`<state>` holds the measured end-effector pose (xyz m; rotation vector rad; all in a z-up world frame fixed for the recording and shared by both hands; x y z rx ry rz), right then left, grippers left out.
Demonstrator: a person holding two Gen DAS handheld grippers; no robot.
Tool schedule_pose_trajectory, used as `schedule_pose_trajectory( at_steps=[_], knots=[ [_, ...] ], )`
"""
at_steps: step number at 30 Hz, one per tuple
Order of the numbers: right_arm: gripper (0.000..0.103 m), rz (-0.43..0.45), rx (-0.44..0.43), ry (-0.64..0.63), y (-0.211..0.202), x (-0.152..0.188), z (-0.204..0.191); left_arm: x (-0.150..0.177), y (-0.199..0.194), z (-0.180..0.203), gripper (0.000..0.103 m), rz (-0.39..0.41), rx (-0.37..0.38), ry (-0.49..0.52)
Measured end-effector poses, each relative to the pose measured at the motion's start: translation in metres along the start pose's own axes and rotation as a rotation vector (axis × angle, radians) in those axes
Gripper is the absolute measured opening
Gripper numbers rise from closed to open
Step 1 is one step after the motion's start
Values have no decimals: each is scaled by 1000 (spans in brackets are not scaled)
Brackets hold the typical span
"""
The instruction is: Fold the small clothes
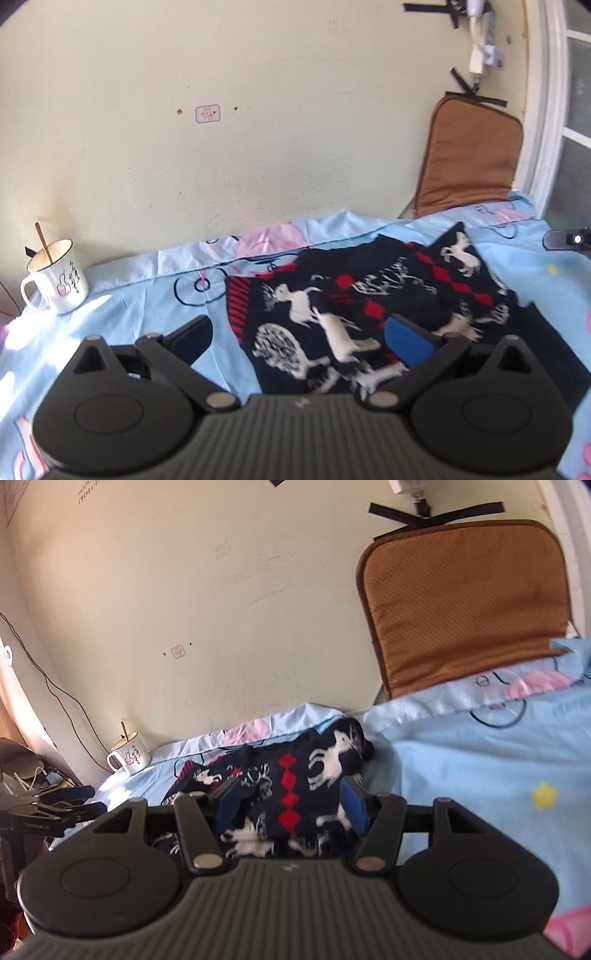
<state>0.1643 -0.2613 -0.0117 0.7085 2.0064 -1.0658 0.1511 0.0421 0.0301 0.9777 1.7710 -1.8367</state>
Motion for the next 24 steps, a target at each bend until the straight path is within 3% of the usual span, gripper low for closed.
schedule_pose_trajectory(
  at_steps=[4,6,12,14,16,17,18,20,24],
  knots=[
    [62,-183,-51,22,91,-42,9,-48,78,-5,103,-135,52,-18],
    [62,-246,-51,43,131,-55,16,-66,115,-3,103,-161,26,-3],
    [66,-392,-20,60,213,-61,42,-62,212,7,103,-318,5,45],
    [66,-436,-3,42,230,-55,45,-62,222,5,102,-315,37,11],
    [61,-442,-26,-14,238,-51,37,-64,219,6,74,-312,119,-52],
    [30,-462,-46,-38,238,-46,30,-65,214,8,46,-305,145,-62],
    [17,-450,-47,-45,234,-45,26,-68,209,9,29,-296,128,-54],
    [16,-419,-60,-45,225,-45,17,-69,198,13,18,-283,115,-37],
    [15,-323,-91,-43,184,-59,-9,-72,157,19,15,-212,112,-49]
  ],
)
Point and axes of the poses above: each gripper's, at about its wrist camera, not at the fingertips, and y roughly the way its jaws point, z to its right, x to its underside, the point moved 8 cm from there along y, roughly the way its jaws point, and after that the axes turned 5 degrees about -z, right-handed, at the moved point
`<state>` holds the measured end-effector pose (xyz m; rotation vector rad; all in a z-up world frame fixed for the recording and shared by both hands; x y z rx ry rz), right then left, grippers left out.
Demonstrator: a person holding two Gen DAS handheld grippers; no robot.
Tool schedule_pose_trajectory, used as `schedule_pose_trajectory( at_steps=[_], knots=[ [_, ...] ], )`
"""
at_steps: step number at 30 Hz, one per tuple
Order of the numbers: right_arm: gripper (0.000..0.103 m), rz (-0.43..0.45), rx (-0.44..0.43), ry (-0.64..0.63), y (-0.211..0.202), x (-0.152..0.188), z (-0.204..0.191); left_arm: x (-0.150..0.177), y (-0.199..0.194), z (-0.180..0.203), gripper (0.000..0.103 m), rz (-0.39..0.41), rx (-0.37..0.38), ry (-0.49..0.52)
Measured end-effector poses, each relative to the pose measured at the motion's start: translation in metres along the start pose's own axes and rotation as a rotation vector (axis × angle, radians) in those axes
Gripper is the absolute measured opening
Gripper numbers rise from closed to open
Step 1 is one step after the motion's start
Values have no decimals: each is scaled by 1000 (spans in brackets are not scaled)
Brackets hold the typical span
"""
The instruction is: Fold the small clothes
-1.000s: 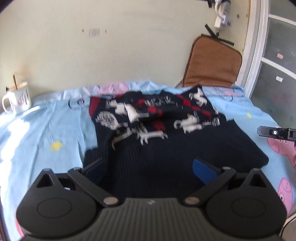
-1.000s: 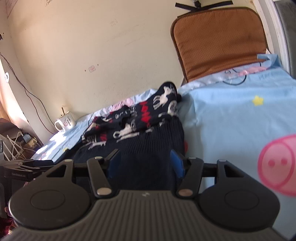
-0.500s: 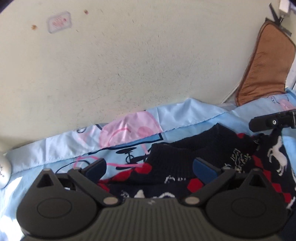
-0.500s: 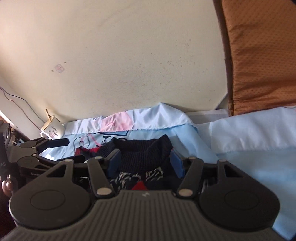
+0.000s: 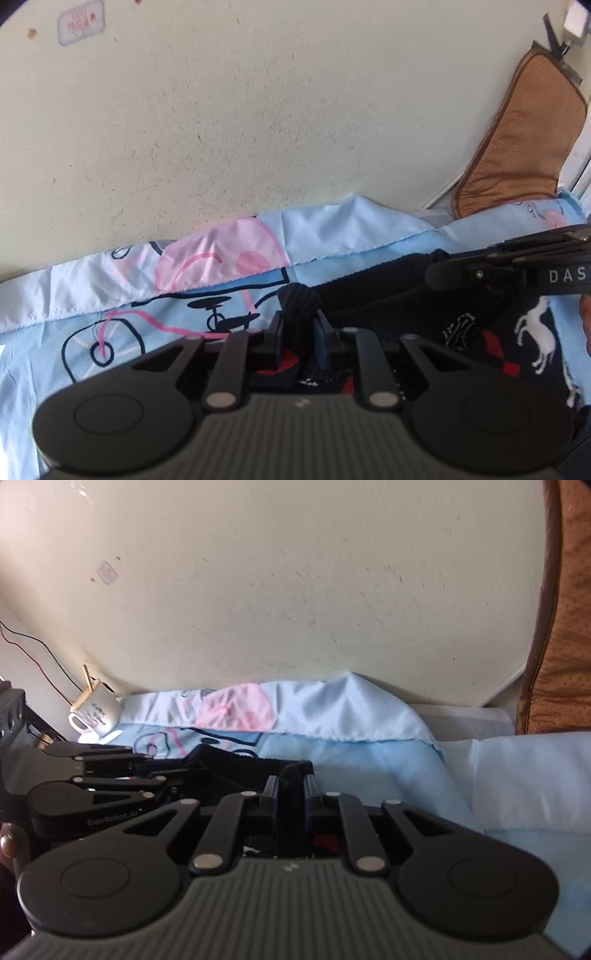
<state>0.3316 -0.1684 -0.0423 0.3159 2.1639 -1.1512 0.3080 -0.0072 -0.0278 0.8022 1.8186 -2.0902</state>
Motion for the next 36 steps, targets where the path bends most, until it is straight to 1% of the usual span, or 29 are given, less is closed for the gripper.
schedule_pose_trajectory(
  at_steps=[4,6,8,11,14,17,20,22,23,24,25,26,27,28,29,30,31,32,33,35,36],
  knots=[
    [15,75,-1,-65,-53,16,-39,13,-54,12,15,92,15,-5],
    [15,115,-9,-93,-80,32,-54,31,-84,21,15,139,15,-2],
    [15,153,-25,-112,-104,54,-68,53,-112,30,15,184,12,1],
    [15,204,-54,-131,-132,96,-87,97,-156,48,15,261,22,9],
    [15,239,-58,-152,-151,144,-102,143,-185,64,15,304,36,3],
    [15,260,-33,-179,-161,192,-111,185,-201,79,16,309,47,-1],
    [15,258,2,-182,-160,233,-111,225,-202,92,16,294,51,19],
    [15,248,29,-155,-153,259,-105,249,-193,99,17,254,51,28],
    [16,237,49,-145,-147,267,-100,261,-186,102,20,231,44,35],
    [16,216,77,-134,-141,279,-94,272,-180,102,20,204,34,38],
    [17,203,83,-125,-138,288,-91,281,-175,102,20,179,26,39],
    [21,193,71,-117,-136,294,-91,290,-172,101,23,154,26,39],
    [25,188,54,-108,-138,299,-90,296,-172,100,30,142,27,38],
    [29,188,37,-103,-141,301,-91,300,-175,98,33,141,33,38],
    [36,198,17,-100,-146,300,-92,301,-182,96,38,153,46,35],
    [41,215,-6,-97,-153,299,-93,301,-193,93,47,183,75,19],
    [41,239,-27,-94,-161,298,-95,298,-205,89,51,217,106,-5],
    [41,267,-40,-89,-168,295,-96,293,-217,83,59,258,134,-38],
    [41,294,-42,-83,-174,291,-96,286,-226,76,62,292,149,-69],
    [41,352,-21,-61,-183,278,-93,269,-236,65,62,341,162,-115],
    [41,387,-1,-43,-187,272,-90,259,-236,61,62,350,156,-130]
  ],
)
Point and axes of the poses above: each gripper's, at about its wrist camera, not at the fingertips, and y roughly the way its jaws point, z to its right, x to its underside, the point moved 8 cm from there along y, roughly the way its jaws point, and after that the axes turned 5 degrees about -z, right-handed, at the moved point
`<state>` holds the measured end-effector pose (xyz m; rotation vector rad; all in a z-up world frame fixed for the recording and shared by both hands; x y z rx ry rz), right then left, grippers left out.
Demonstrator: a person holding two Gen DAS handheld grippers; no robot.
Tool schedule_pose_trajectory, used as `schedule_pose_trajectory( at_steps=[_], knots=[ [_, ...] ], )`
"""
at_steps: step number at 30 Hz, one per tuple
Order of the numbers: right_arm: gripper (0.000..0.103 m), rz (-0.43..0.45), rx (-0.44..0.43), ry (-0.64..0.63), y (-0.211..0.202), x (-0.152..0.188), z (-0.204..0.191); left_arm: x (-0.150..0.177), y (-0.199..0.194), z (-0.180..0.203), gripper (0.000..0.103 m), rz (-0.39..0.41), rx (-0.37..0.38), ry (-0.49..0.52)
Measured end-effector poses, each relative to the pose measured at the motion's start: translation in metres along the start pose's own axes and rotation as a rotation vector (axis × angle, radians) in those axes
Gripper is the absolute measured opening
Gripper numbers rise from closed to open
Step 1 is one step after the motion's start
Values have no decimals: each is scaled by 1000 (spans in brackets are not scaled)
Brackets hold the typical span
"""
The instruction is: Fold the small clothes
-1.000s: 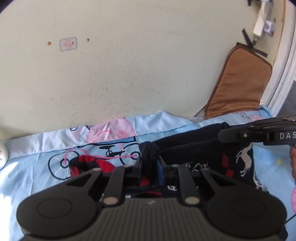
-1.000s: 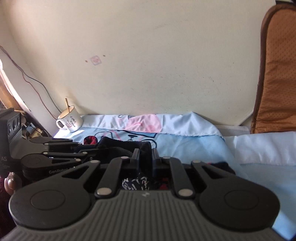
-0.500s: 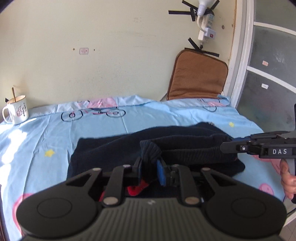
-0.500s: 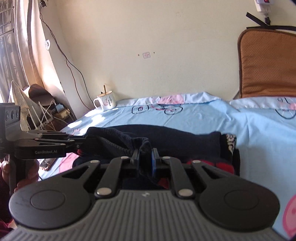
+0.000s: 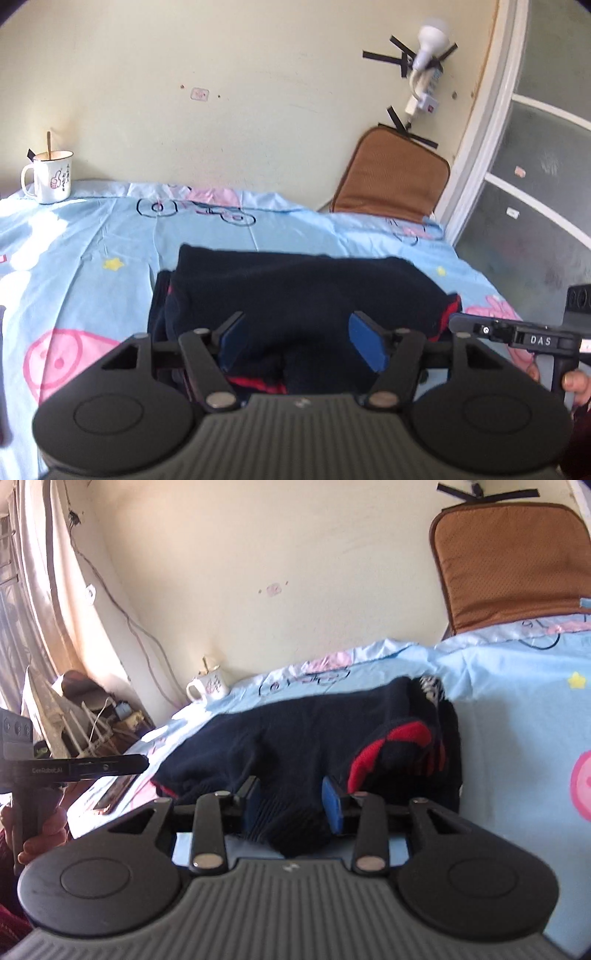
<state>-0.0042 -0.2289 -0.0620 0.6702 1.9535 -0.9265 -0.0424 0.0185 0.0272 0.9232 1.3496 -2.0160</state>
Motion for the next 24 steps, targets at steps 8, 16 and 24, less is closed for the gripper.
schedule_pose_trajectory(
  at_steps=[8,16,24],
  knots=[
    [39,37,175,133,19,-3,50,-10,86,5,62,-123,-224,92],
    [37,82,224,64,20,15,57,14,109,-8,90,-181,-315,72],
    [39,120,259,2,23,17,54,15,110,-9,96,-173,-340,80]
  ],
)
Point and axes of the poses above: each gripper's, at about its wrist camera, not at the fingertips, and y roughly the way its jaws point, z to its right, x to its underside, the point moved 8 cm from there along y, roughly the way its jaws point, and after that the axes turned 5 degrees about -z, right-handed, at the moved point
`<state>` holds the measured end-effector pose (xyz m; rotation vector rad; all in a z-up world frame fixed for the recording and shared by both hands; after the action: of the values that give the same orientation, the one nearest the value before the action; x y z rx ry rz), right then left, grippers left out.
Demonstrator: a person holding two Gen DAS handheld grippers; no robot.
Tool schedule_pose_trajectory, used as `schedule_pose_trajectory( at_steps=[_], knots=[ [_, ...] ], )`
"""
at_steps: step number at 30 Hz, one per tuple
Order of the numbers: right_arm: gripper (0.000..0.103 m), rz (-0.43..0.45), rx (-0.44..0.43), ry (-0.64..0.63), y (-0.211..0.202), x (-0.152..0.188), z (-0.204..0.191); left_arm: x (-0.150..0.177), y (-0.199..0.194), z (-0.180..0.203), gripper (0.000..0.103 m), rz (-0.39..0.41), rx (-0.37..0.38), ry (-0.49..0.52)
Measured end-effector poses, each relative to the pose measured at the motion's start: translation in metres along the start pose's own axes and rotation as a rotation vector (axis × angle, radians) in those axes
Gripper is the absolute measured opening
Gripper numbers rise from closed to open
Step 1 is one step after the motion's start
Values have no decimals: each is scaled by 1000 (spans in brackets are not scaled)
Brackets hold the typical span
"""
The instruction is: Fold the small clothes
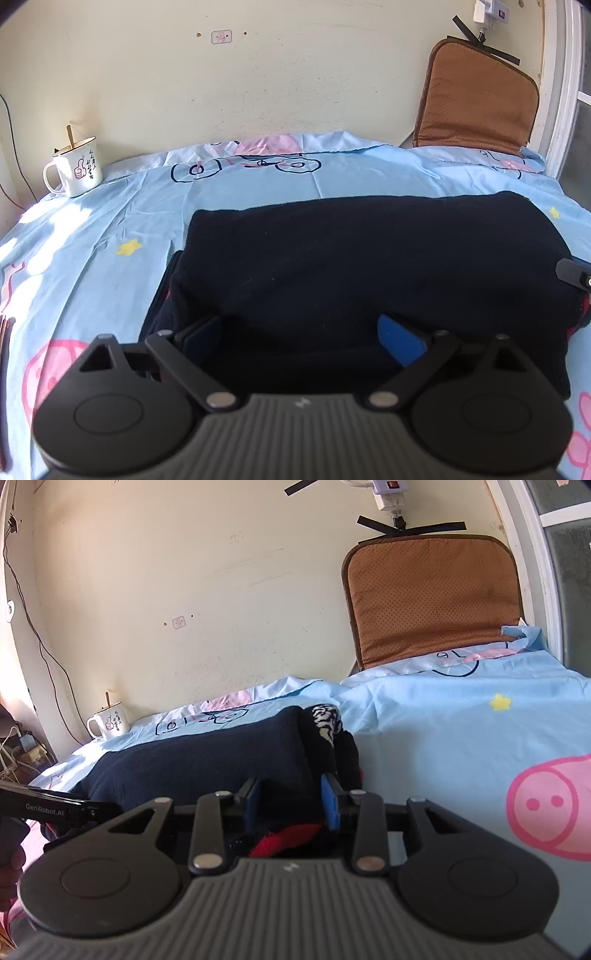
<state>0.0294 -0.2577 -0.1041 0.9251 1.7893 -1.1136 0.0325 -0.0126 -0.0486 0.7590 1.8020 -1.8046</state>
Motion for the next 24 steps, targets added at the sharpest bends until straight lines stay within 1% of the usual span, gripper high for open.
schedule_pose_trajectory(
  at_steps=[11,16,18,19,21,22,24],
  knots=[
    [39,17,1,10,-4,0,-1,2,2,-1,101,9,-25,1],
    [40,42,34,-19,-10,-2,-7,1,2,-2,102,0,-28,1],
    [48,74,47,-40,-15,-11,-12,0,-2,-3,101,-18,-19,-4],
    [50,98,51,-51,-18,-17,-14,-3,-7,-4,100,-18,-3,-11],
    [51,125,60,-75,-19,-31,-18,-14,-23,-15,100,32,25,-42],
    [52,124,74,-84,-18,-37,-18,-22,-30,-24,101,60,16,-62],
    [52,122,106,-87,-13,-48,-15,-35,-38,-48,102,97,-28,-104]
  ],
)
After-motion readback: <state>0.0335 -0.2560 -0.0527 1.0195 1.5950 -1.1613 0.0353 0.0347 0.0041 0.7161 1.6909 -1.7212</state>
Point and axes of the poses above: each gripper's, at about its wrist camera, not at the fingertips, and y roughly the way its jaws point, z to its right, x to its underside, the point moved 8 cm from there along y, roughly the way its jaws point, and after that the axes turned 5 degrees about -z, right-handed, at the moved point
